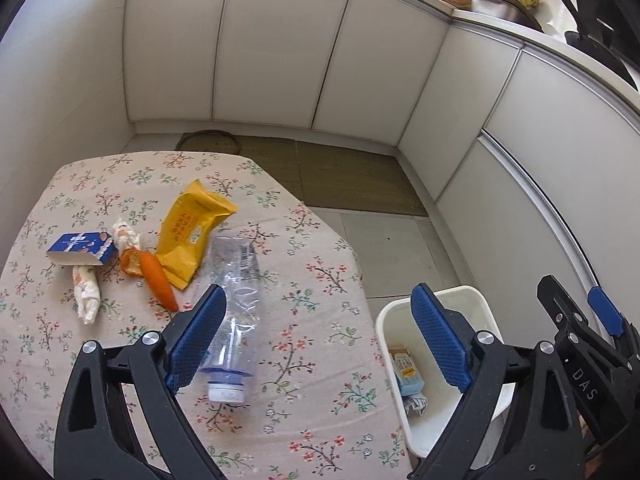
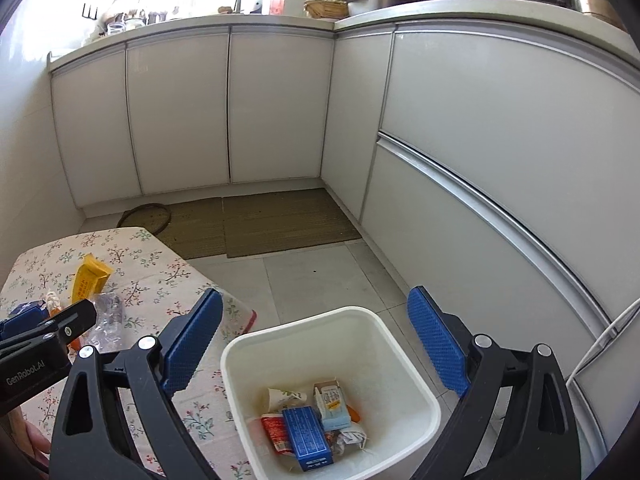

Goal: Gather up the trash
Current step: 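Move both tools back over the table toward the remaining trash, then grasp the white tissue bundle with left tool while right tool grasps the orange peel strip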

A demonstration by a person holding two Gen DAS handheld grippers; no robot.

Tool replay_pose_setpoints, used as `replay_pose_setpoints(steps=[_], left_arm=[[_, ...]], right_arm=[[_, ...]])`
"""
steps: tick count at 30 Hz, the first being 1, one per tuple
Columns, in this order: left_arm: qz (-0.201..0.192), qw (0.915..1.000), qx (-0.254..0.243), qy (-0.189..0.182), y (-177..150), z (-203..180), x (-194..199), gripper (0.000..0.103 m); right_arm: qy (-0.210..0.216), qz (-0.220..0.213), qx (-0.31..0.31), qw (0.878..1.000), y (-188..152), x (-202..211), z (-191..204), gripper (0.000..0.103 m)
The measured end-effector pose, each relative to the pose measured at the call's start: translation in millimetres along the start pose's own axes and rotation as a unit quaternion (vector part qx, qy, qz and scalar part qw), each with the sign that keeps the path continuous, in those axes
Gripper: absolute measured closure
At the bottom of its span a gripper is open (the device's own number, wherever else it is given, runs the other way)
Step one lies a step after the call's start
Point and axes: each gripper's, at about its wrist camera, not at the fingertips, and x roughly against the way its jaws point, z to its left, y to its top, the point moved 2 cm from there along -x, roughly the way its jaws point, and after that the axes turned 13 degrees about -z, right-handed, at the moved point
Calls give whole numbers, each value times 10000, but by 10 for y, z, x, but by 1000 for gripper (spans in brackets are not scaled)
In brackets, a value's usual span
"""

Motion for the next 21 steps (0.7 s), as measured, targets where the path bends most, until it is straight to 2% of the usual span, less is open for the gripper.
replay_pose_setpoints(steps=[15, 21], left_arm=[[9, 9966, 459, 685, 120, 888, 106, 14], [235, 9887, 811, 1238, 45, 1449, -22, 14]], right_arm=[[578, 89, 37, 9983, 5, -61, 917, 12], [775, 216, 25, 9968, -27, -97, 1167, 12]])
